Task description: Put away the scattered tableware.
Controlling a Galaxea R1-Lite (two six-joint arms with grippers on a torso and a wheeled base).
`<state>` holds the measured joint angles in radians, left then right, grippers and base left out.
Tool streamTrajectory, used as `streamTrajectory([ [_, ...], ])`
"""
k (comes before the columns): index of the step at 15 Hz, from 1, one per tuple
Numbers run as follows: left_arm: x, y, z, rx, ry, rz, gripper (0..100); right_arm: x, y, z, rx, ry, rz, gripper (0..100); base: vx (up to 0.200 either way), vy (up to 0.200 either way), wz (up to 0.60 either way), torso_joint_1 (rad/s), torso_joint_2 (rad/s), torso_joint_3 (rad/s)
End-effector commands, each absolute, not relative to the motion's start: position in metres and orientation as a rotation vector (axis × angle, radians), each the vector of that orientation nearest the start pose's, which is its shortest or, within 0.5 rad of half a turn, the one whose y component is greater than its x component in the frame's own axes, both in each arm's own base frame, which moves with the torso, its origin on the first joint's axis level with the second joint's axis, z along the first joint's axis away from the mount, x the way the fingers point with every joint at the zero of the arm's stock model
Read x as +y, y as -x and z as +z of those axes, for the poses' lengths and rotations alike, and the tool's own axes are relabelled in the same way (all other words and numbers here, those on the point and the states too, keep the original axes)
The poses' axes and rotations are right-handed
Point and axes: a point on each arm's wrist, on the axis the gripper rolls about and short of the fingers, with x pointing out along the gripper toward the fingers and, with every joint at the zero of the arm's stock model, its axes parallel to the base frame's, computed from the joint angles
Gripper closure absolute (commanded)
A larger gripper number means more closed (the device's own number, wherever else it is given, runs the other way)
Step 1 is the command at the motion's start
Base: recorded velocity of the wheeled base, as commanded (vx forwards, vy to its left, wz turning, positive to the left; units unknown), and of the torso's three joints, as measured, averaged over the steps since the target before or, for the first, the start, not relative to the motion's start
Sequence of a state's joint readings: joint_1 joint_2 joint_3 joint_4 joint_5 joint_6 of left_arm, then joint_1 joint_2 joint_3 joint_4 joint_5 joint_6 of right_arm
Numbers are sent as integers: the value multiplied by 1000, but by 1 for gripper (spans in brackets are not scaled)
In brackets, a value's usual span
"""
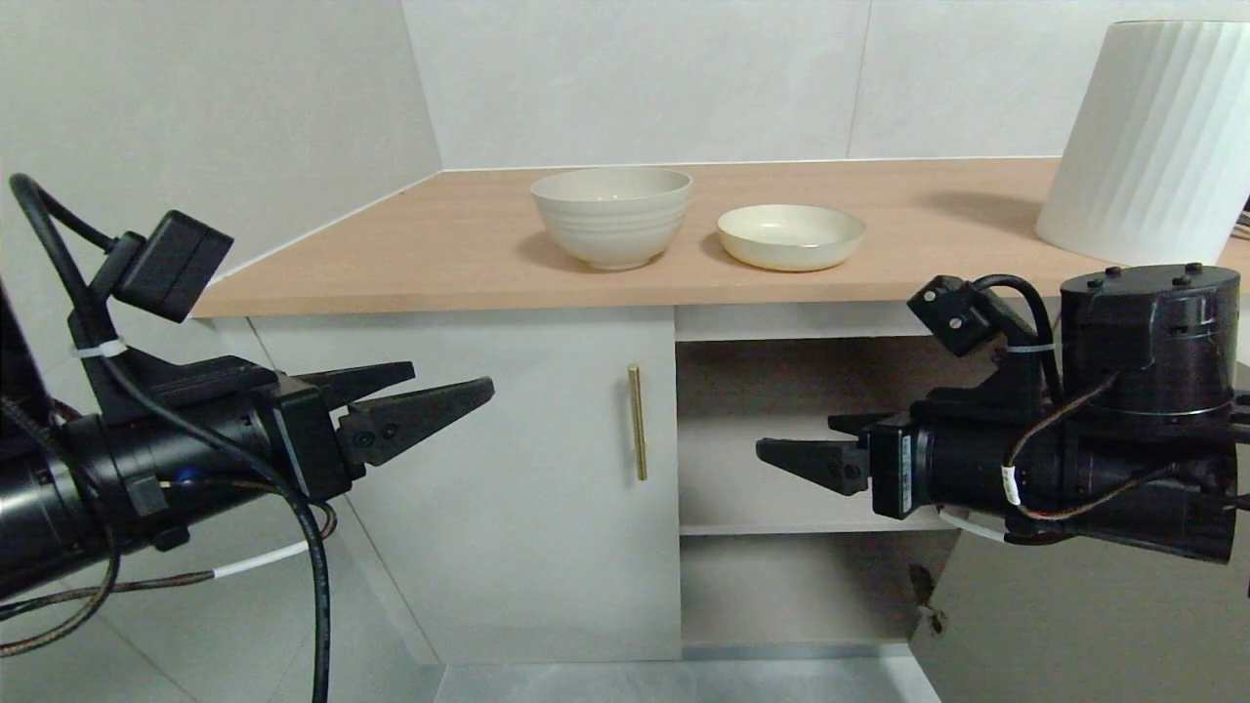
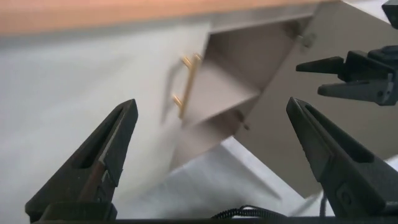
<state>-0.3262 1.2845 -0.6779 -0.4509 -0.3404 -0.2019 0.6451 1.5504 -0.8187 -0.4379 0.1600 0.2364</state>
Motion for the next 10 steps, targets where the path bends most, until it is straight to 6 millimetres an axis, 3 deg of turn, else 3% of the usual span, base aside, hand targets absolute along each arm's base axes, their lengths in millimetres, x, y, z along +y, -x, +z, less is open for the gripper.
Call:
streamTrajectory([
  [1, -72, -190, 234, 229, 196, -646, 0, 165, -213, 210, 384, -147, 765, 0, 200, 0, 0, 7, 2, -7],
  [2, -72, -190, 234, 227, 196, -644, 0, 164, -211, 208, 387, -145, 765, 0, 200, 0, 0, 2, 2, 2],
  [10, -71, -188, 238, 219, 200, -639, 0, 160, -210, 207, 375, -111, 764, 0, 0, 0, 0, 0, 0, 0],
])
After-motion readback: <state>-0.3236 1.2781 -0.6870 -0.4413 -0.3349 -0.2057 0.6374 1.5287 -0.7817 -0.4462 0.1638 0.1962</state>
